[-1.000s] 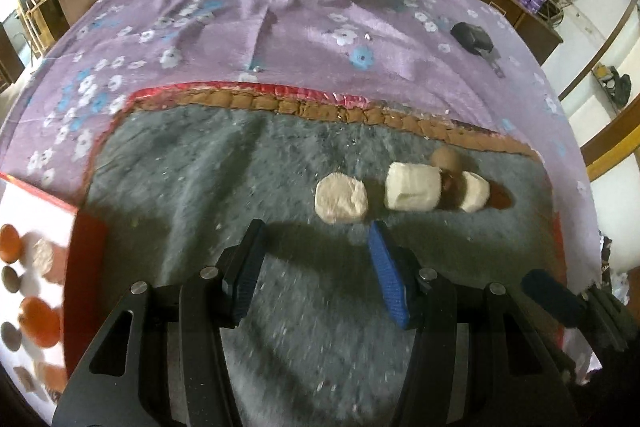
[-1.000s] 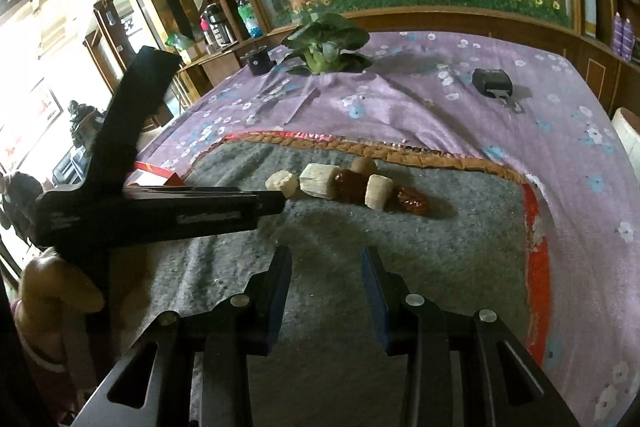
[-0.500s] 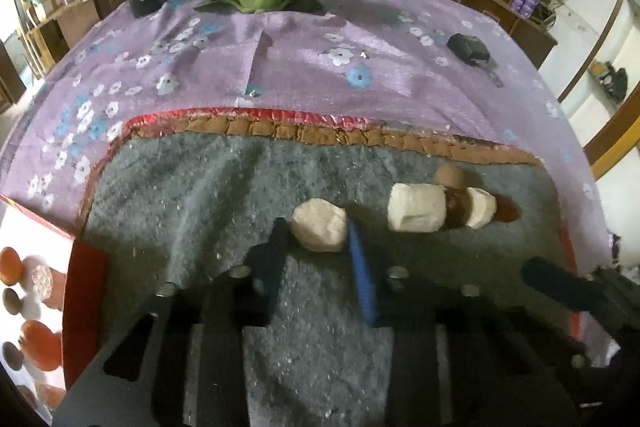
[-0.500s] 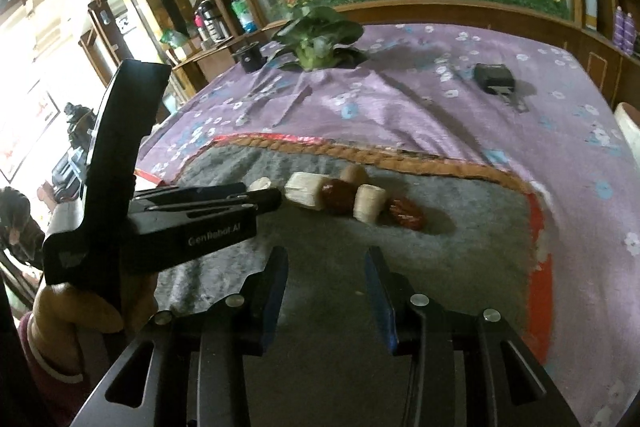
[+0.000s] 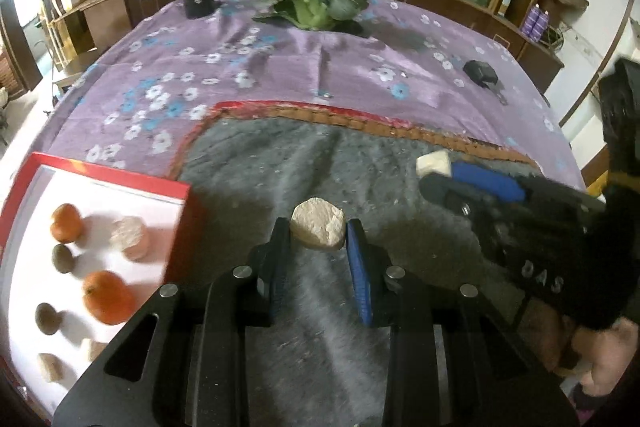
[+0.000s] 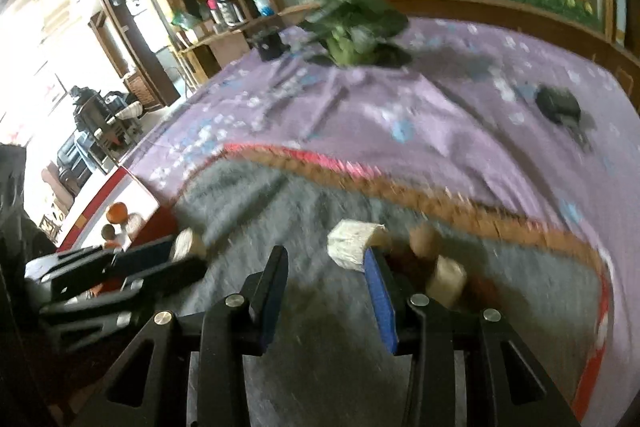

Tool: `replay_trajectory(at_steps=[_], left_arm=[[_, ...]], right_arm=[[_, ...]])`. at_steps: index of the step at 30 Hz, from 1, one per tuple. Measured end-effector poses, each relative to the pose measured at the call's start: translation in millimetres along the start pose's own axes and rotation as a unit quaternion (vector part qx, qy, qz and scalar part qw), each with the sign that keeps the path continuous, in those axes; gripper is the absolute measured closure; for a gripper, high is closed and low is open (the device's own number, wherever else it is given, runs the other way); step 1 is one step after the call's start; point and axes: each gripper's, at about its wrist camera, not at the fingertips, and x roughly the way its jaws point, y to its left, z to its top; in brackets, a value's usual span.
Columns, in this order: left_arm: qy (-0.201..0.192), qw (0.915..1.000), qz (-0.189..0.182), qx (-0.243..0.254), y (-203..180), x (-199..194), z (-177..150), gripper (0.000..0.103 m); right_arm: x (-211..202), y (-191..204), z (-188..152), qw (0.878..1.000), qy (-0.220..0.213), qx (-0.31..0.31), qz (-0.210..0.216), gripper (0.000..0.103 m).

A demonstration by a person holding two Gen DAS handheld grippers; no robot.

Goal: Organize fruits
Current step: 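Grasp a beige cube with the left gripper while the right grasps another beige cube, then carry both beige cubes into the white tray and open both grippers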

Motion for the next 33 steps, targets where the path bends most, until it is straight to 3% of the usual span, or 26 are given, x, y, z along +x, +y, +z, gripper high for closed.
replay_trajectory(at_steps=[3,9,12,19,20,22,33], left_arm=[[-0.003,1.0,-0.001,-0.005,6.1,-5.1,-1.3,0.076],[-0.003,0.9999,-0.011,-0.006,10.6,-9.1,-4.0,0.076],[-0.001,0.9998,-0.017,-0.007,9.9,-8.3,-3.7,0.076],[0.0,0.9998,-0.016,-0.008,10.3,-8.6,-5.6,0.075],[-0.001,0.9999,-0.013,-0.007,10.5,-9.4,-5.6,0.075],[-0.005,0.9999,-0.008,-0.006,10.6,-11.0,-6.0,0.075],[-0.02,0.9997,0.016,-0.002,13.5,-29.4,-16.9,0.075]], right_arm=[[9.6,9.8,10.9,0.999,0.006,0.0,0.034,0.064],[-4.4,12.8,8.5,1.0,-0.011,-0.014,-0.015,0.064],[-6.3,5.5,6.5,0.999,-0.013,-0.013,-0.041,0.058],[29.8,4.8,14.5,0.996,0.027,-0.048,-0.064,0.058],[35.3,5.0,13.8,0.996,0.034,-0.054,-0.062,0.061],[36.6,6.0,12.2,0.995,0.029,-0.059,-0.068,0.077],[-16.8,35.9,-12.7,0.998,-0.011,-0.051,-0.032,0.077]])
